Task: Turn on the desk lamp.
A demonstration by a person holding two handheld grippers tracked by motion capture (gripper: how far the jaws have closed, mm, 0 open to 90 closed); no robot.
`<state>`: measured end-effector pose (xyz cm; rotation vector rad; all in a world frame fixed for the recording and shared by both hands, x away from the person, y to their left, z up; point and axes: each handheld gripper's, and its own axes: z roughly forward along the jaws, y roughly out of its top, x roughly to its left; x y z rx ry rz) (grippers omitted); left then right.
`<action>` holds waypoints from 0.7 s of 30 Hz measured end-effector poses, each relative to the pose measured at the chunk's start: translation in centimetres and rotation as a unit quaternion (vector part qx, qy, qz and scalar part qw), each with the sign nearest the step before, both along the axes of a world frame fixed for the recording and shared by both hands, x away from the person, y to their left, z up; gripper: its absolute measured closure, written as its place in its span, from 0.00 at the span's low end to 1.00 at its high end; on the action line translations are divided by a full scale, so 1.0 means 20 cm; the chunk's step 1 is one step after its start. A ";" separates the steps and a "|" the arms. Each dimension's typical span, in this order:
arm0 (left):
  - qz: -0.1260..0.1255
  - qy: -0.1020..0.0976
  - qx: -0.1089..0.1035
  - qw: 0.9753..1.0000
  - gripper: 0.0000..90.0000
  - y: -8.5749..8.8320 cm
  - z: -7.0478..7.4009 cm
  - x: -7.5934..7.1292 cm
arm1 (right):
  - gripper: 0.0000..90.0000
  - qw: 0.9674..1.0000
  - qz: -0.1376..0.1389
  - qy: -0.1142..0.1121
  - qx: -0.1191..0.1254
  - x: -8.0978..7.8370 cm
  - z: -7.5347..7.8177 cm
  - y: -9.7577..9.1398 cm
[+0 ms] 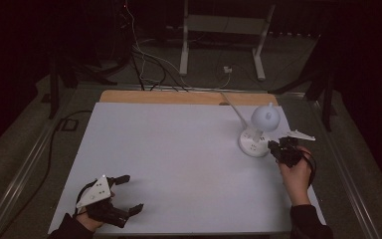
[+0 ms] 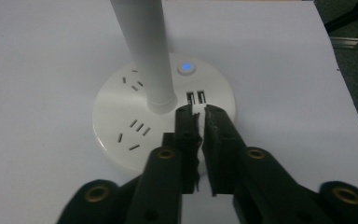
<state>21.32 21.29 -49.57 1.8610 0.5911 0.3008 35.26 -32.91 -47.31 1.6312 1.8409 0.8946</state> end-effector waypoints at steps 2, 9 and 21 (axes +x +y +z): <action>0.000 -0.001 -0.001 1.000 0.00 0.00 0.00 0.00 | 0.99 1.000 0.001 0.004 -0.005 0.01 -0.01 0.00; 0.000 0.001 -0.003 1.000 0.00 0.00 0.00 0.00 | 0.99 1.000 -0.002 0.010 -0.009 0.03 -0.03 0.03; 0.000 0.001 -0.001 1.000 0.00 0.00 0.00 0.00 | 1.00 1.000 -0.007 0.008 -0.028 0.07 -0.07 0.06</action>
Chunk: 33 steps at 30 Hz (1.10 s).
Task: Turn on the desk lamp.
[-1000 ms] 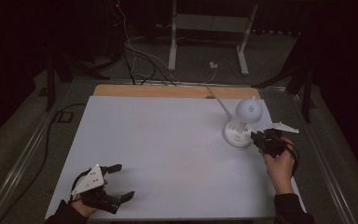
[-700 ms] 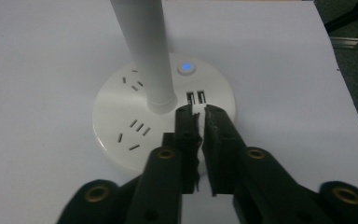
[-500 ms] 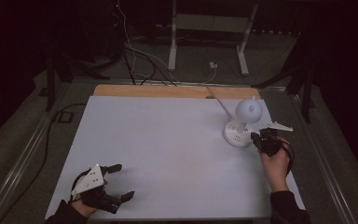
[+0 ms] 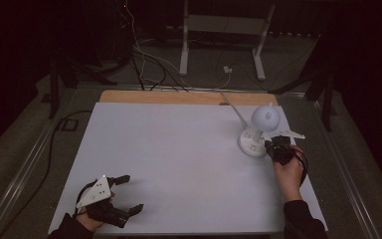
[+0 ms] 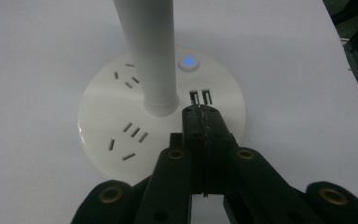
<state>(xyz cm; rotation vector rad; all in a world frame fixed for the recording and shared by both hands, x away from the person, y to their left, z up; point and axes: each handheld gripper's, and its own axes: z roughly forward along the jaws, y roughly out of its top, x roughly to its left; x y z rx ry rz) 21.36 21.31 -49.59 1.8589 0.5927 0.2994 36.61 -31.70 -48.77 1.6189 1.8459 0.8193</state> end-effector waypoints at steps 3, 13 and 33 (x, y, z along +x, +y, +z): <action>-0.001 -0.001 0.002 1.000 0.00 0.00 0.00 0.00 | 1.00 1.000 -0.001 0.000 -0.002 0.01 -0.01 0.00; -0.002 0.000 0.003 1.000 0.00 0.00 0.00 0.00 | 1.00 1.000 -0.007 0.002 -0.013 0.03 -0.03 0.01; -0.001 0.000 0.002 1.000 0.00 0.00 0.00 0.00 | 1.00 1.000 -0.006 0.002 -0.021 0.04 -0.04 0.01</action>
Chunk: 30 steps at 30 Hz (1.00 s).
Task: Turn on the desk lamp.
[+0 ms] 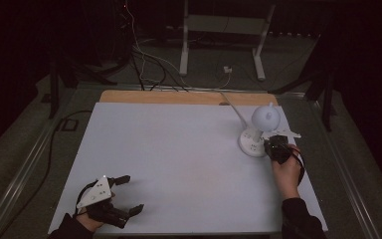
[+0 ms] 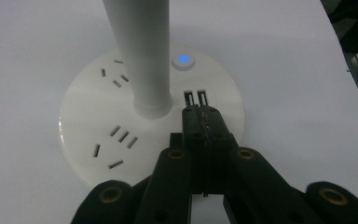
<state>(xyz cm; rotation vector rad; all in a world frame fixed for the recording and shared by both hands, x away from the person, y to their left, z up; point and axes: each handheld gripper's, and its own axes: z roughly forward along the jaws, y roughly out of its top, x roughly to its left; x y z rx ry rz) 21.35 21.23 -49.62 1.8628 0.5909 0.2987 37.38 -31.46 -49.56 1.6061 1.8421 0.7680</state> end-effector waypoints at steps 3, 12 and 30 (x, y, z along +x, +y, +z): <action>-0.001 0.001 -0.001 1.000 0.00 0.00 0.00 0.00 | 1.00 1.000 0.000 -0.001 0.000 0.00 0.00 0.00; -0.002 0.000 0.000 1.000 0.00 0.00 0.00 0.00 | 1.00 1.000 0.002 0.000 0.000 0.00 0.00 -0.01; -0.003 0.000 0.001 1.000 0.00 0.00 0.00 0.00 | 0.84 0.999 0.010 -0.029 0.021 -0.06 0.10 -0.05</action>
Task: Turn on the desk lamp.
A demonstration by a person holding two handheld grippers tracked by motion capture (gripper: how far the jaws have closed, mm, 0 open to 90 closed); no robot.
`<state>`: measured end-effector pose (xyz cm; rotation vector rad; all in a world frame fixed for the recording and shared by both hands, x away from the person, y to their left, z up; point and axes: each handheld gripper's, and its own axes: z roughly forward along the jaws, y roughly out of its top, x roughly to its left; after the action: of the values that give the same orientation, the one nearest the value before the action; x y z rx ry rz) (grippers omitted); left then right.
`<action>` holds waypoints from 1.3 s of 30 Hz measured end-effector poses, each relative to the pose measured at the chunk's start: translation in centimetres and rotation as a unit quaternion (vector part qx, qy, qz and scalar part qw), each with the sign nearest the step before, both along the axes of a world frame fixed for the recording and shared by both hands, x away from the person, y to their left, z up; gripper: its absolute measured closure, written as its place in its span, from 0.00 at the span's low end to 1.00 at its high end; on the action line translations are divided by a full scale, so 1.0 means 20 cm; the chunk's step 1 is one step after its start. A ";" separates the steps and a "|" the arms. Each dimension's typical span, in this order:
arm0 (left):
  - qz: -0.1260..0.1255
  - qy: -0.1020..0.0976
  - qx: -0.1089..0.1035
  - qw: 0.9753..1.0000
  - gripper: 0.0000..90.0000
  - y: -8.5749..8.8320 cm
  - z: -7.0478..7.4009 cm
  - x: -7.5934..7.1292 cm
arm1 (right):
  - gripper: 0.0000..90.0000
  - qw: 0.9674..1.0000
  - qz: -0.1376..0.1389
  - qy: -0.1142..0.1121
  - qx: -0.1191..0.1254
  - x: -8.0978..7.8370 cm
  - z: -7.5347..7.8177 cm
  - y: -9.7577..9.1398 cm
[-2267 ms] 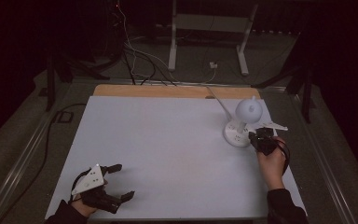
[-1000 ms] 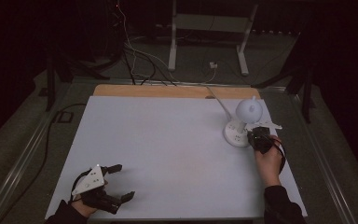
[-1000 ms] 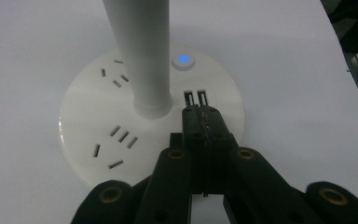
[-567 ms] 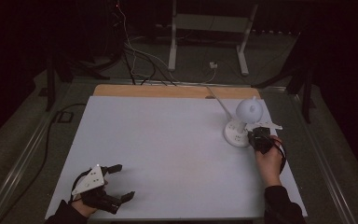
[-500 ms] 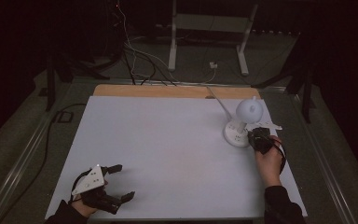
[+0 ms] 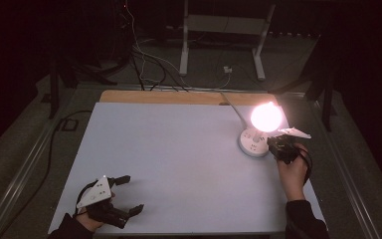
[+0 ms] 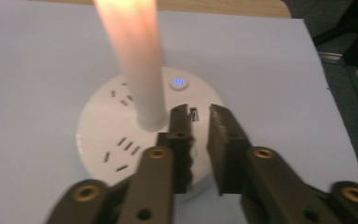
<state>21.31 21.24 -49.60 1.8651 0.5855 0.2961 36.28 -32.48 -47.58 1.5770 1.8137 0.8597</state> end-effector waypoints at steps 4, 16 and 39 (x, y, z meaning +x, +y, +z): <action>0.002 0.001 -0.001 1.000 0.00 0.00 0.00 0.00 | 0.71 1.000 0.018 -0.003 0.000 -0.02 0.02 0.02; 0.000 0.000 -0.001 1.000 0.00 0.00 0.00 0.00 | 0.23 0.997 0.058 0.009 0.051 -0.06 0.09 0.05; 0.000 -0.002 -0.001 1.000 0.00 0.01 0.00 0.00 | 0.00 0.980 0.180 0.009 0.086 -0.22 0.17 0.16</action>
<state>21.33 21.39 -49.51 1.8617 0.5829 0.2993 31.84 -29.31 -44.15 1.3775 2.1244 1.1974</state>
